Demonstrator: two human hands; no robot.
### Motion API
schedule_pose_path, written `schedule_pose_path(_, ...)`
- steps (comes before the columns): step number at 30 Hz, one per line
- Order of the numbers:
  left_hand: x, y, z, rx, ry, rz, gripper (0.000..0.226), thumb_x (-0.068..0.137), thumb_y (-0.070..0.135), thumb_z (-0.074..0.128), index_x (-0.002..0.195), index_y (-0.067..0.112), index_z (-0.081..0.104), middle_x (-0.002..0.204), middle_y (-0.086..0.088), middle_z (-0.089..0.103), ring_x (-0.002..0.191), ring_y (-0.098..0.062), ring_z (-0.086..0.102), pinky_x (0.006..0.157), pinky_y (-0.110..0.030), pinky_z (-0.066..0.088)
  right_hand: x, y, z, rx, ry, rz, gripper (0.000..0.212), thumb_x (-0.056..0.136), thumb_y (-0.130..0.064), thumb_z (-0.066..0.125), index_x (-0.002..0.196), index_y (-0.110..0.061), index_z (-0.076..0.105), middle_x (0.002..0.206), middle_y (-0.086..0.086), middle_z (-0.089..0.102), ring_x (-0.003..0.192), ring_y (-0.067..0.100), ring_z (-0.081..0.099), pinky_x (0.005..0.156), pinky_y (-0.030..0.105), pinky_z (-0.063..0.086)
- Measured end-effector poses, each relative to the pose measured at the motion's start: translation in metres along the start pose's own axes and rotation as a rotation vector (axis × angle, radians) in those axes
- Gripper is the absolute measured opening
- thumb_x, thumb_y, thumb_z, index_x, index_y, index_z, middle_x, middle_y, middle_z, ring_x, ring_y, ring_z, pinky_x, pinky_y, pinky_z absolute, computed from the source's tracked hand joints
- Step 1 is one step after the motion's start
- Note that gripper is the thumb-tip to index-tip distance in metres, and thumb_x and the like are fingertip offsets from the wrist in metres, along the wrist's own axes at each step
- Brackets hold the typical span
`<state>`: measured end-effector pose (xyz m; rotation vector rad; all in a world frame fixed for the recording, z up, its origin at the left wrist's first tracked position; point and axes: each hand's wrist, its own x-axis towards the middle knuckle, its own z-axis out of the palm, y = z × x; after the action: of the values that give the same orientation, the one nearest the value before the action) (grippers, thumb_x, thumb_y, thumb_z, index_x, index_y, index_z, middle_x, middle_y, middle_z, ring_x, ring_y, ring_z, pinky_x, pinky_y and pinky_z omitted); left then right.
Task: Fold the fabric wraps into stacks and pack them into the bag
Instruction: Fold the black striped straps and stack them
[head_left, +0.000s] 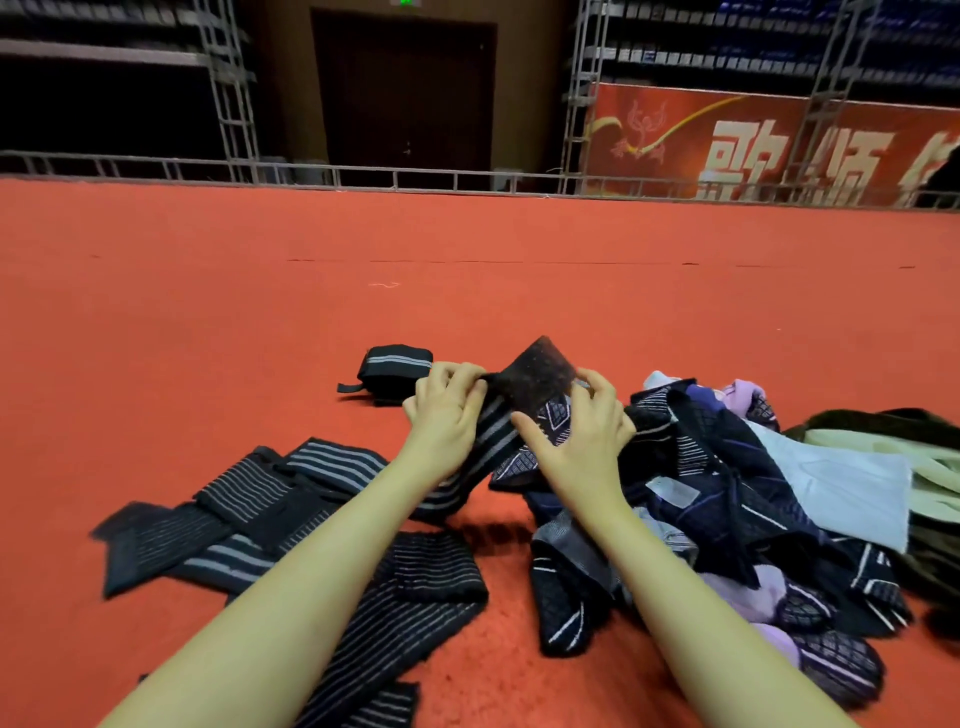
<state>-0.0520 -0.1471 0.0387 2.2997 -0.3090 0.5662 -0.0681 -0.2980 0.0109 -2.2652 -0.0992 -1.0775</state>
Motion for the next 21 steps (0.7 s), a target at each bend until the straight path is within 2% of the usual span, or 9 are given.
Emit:
schedule_pose_path(3,0.004,0.002,-0.002,-0.032,-0.003,-0.011,0.027,0.102,0.029,0.035,0.118,0.023,0.055,0.108,0.007,0.036,0.111,-0.018,0.035,0.077,-0.021,0.011,-0.003,-0.017,0.008,0.117,0.07,0.037,0.051,0.075,-0.057,0.053,0.085,-0.007,0.059,0.121,0.013,0.049,0.111,0.02,0.035,0.088,0.031,0.019)
schedule_pose_path(5,0.007,0.004,-0.004,-0.033,-0.004,0.001,0.027,0.102,0.029,0.038,0.123,0.026,0.054,0.113,0.006,0.039,0.114,-0.018,0.036,0.079,-0.022,0.011,0.0,-0.026,0.009,0.186,0.123,0.071,0.04,0.079,-0.048,0.055,0.086,-0.009,0.06,0.114,0.006,0.05,0.108,0.019,0.038,0.084,0.027,0.017)
schedule_pose_path(7,0.01,0.005,-0.007,-0.002,-0.033,0.014,0.032,0.101,0.029,0.04,0.131,0.031,0.049,0.123,0.004,0.042,0.118,-0.018,0.037,0.086,-0.026,0.014,0.007,-0.028,0.008,0.23,0.158,0.128,0.03,0.081,-0.039,0.058,0.091,-0.011,0.06,0.107,0.0,0.05,0.104,0.02,0.044,0.085,0.031,0.021)
schedule_pose_path(9,0.012,-0.002,-0.009,0.082,-0.095,0.002,0.037,0.101,0.031,0.039,0.138,0.032,0.041,0.134,0.003,0.041,0.123,-0.02,0.035,0.095,-0.032,0.018,0.015,-0.024,0.005,0.221,0.202,0.17,0.028,0.083,-0.035,0.056,0.094,-0.009,0.059,0.104,0.001,0.052,0.102,0.023,0.049,0.091,0.038,0.023)
schedule_pose_path(11,0.008,-0.018,-0.009,0.236,-0.167,-0.023,0.041,0.101,0.034,0.037,0.141,0.028,0.037,0.144,0.003,0.037,0.13,-0.022,0.031,0.102,-0.035,0.019,0.024,-0.019,0.001,0.207,0.253,0.197,0.023,0.085,-0.029,0.057,0.096,-0.008,0.059,0.105,0.004,0.054,0.1,0.025,0.052,0.092,0.041,0.024)
schedule_pose_path(14,-0.012,-0.05,-0.002,0.424,-0.341,-0.131,0.049,0.101,0.043,0.03,0.147,0.025,0.029,0.157,0.002,0.019,0.142,-0.022,0.018,0.11,-0.04,0.014,0.032,-0.017,0.002,0.2,0.27,0.235,0.009,0.087,-0.015,0.059,0.096,-0.011,0.058,0.102,0.001,0.053,0.095,0.022,0.05,0.087,0.037,0.022)
schedule_pose_path(17,-0.033,-0.074,0.007,0.479,-0.55,-0.212,0.057,0.101,0.05,0.022,0.152,0.025,0.018,0.16,0.002,0.004,0.146,-0.022,0.006,0.114,-0.045,0.006,0.036,-0.016,0.008,0.156,0.246,0.216,0.006,0.088,-0.011,0.058,0.093,-0.012,0.058,0.1,-0.002,0.053,0.094,0.02,0.049,0.084,0.033,0.02)
schedule_pose_path(21,-0.046,-0.083,0.021,0.502,-0.715,-0.244,0.058,0.1,0.053,0.015,0.153,0.029,0.013,0.16,0.004,0.003,0.147,-0.023,0.003,0.115,-0.046,0.002,0.033,-0.003,0.011,0.085,0.211,0.161,0.007,0.088,-0.013,0.059,0.094,-0.014,0.059,0.099,-0.002,0.058,0.094,0.019,0.051,0.086,0.033,0.02)
